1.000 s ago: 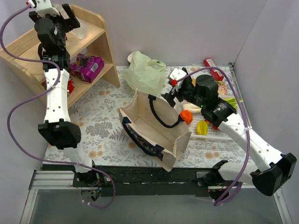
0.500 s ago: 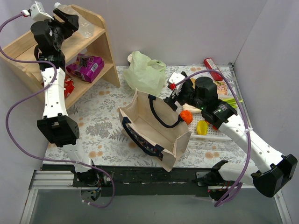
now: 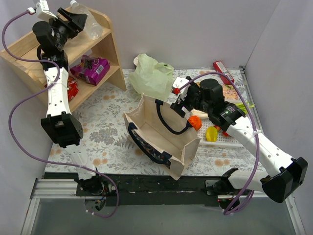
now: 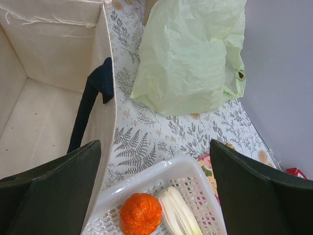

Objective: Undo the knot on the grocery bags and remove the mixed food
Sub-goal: Place the bottle on the shelf.

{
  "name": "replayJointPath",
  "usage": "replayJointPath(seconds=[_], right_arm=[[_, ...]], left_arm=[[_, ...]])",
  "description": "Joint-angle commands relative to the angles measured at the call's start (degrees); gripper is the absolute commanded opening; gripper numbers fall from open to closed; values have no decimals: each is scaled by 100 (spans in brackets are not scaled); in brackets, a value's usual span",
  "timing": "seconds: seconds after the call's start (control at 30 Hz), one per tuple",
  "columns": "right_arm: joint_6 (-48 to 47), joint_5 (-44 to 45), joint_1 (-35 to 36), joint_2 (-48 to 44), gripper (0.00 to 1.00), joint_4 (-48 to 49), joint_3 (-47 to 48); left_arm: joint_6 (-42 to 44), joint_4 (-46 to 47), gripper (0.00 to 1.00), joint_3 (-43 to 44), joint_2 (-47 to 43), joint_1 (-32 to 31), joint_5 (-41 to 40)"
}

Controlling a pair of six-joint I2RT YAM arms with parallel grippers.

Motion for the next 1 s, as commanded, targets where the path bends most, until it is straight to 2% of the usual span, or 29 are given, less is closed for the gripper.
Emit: replayJointPath(seconds=[0.0, 0.03, 0.07, 0.2, 0.47, 0.77, 0.83, 0.87, 0.97], right_arm=[[-65, -122, 12, 44, 97, 45, 295], [-56, -131, 3, 62, 97, 54, 295], [-47, -140, 12, 70, 97, 62, 295], [-21, -184, 12, 123, 97, 115, 268], [76, -245, 12, 97, 96, 247, 119], [190, -246, 12, 193, 96, 396, 189], [514, -228, 12, 307, 97, 484, 416], [542, -272, 3, 438, 97, 467, 557], [603, -343, 3, 780, 97, 659, 1137]], left_arm=[[189, 84, 18, -74, 127, -166, 913], [145, 275, 2, -136, 74, -158, 905], [119, 408, 0, -215, -5, -158, 870], [101, 699, 0, -260, -260, -122, 773], [338, 945, 0, 434, -454, 27, 492], [233, 797, 0, 57, -585, 203, 448], [111, 717, 9, -214, -726, 194, 264], [66, 708, 11, -303, -778, 203, 237], [83, 848, 21, -751, -1059, 203, 412]])
